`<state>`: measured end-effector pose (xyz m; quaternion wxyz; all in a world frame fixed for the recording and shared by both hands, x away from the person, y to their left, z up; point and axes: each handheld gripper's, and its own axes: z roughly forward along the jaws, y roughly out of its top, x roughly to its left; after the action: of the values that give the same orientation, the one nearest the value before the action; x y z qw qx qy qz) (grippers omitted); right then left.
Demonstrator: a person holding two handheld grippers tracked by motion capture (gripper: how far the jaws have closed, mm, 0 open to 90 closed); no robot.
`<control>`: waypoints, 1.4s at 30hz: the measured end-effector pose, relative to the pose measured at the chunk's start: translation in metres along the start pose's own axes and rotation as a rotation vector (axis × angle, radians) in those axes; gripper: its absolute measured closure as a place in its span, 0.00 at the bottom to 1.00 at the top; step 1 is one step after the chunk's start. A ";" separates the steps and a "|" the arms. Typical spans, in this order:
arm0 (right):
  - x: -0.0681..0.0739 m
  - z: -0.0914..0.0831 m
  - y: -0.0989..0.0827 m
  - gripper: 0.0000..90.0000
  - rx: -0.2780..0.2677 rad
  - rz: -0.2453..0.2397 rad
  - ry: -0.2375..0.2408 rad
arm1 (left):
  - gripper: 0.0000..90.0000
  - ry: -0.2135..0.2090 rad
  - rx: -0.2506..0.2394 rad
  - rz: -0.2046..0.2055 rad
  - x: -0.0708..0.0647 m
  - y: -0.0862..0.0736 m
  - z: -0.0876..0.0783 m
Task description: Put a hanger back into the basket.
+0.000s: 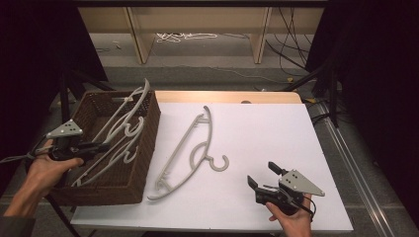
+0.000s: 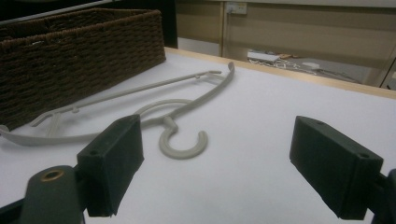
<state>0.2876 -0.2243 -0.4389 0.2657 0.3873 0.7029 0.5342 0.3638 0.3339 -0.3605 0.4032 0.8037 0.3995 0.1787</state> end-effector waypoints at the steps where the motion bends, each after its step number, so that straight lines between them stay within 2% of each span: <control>1: 0.000 0.000 0.000 0.20 0.000 0.000 0.000 | 0.90 -0.001 -0.006 -0.006 0.000 -0.001 0.001; 2: 0.000 0.000 0.000 0.20 0.001 -0.001 -0.001 | 0.90 -0.001 0.017 0.008 0.003 -0.002 0.000; 3: -0.001 0.000 0.000 0.20 -0.001 -0.003 0.001 | 0.90 0.008 0.015 0.011 0.004 -0.003 0.001; 6: -0.001 0.000 0.000 0.20 0.000 -0.002 0.000 | 0.90 0.012 0.034 0.002 0.008 -0.008 0.002; 12: -0.001 0.000 0.000 0.20 0.009 -0.008 -0.007 | 0.91 0.005 0.040 0.010 0.016 -0.016 0.000; 14: -0.001 0.001 0.000 0.20 0.005 -0.007 -0.008 | 0.90 0.007 0.046 0.005 0.016 -0.018 0.001; 17: 0.000 0.001 -0.001 0.20 0.004 -0.006 -0.011 | 0.90 -0.001 0.067 0.027 0.016 -0.018 0.002; 31: -0.001 0.002 -0.001 0.20 0.010 0.000 -0.001 | 0.90 -0.012 0.070 0.049 0.017 -0.023 -0.006; 32: -0.001 0.001 -0.001 0.20 0.012 0.007 0.000 | 0.91 -0.017 0.073 0.063 0.017 -0.023 -0.007; 33: -0.001 0.002 -0.001 0.20 0.005 0.001 -0.003 | 0.91 -0.025 0.078 0.058 0.017 -0.023 -0.006; 34: 0.000 0.002 -0.001 0.20 0.006 0.000 -0.003 | 0.91 -0.037 0.090 0.073 0.018 -0.023 -0.006; 36: -0.001 0.002 -0.001 0.20 0.005 -0.001 -0.003 | 0.90 -0.035 0.137 0.109 0.021 -0.023 -0.004; 38: -0.001 0.002 -0.001 0.20 0.012 0.006 0.000 | 0.90 -0.016 0.155 0.086 0.022 -0.024 0.001; 39: -0.001 0.003 -0.001 0.20 0.005 0.000 -0.003 | 0.90 -0.015 0.173 0.093 0.023 -0.024 0.003; 42: 0.000 0.003 -0.002 0.20 0.002 0.001 0.001 | 0.90 -0.016 0.175 0.073 0.022 -0.024 0.008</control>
<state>0.2900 -0.2231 -0.4415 0.2647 0.3876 0.7035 0.5337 0.3708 0.3554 -0.3850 0.3278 0.8512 0.3810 0.1514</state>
